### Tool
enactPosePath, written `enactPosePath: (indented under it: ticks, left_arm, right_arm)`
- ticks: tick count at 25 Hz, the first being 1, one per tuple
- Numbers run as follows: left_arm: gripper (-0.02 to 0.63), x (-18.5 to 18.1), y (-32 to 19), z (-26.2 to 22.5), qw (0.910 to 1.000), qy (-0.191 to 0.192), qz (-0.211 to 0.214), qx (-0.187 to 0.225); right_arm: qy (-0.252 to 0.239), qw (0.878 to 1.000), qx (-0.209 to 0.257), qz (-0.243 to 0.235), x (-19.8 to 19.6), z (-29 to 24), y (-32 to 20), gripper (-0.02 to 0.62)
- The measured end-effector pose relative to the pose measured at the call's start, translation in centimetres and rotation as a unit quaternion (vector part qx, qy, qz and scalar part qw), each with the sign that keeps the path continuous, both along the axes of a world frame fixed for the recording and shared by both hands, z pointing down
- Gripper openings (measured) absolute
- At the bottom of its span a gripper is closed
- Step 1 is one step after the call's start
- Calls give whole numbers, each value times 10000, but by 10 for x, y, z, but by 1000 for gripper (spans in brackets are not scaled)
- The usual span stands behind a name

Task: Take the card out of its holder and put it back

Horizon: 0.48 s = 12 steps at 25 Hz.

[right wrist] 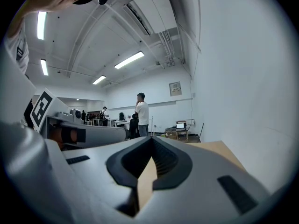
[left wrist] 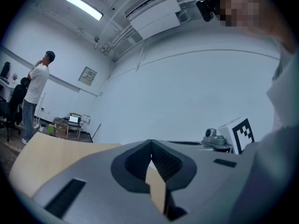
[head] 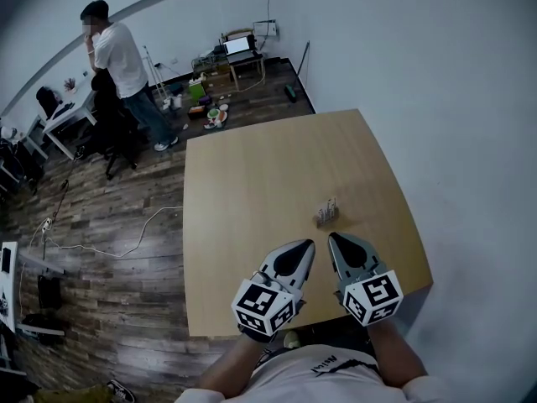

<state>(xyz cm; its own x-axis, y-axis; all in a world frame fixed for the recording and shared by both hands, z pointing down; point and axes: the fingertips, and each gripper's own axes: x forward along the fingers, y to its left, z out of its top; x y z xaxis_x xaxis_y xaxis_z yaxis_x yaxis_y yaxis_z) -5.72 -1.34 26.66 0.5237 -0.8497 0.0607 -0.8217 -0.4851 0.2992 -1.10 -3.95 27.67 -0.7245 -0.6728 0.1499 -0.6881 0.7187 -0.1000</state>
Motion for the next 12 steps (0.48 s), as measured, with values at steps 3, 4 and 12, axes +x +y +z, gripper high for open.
enactPosePath:
  ticks: [3, 4, 12]
  left_arm:
    - [13, -1, 2, -2, 10000, 8, -28, -4]
    - [13, -1, 2, -2, 10000, 9, -37, -8]
    - [14, 0, -6, 10, 10000, -7, -70, -35]
  right_arm:
    - [27, 10000, 12, -14, -1, -2, 1, 15]
    - [37, 10000, 11, -19, -1, -2, 2, 14]
    - [74, 10000, -12, -19, 2, 11, -7, 15]
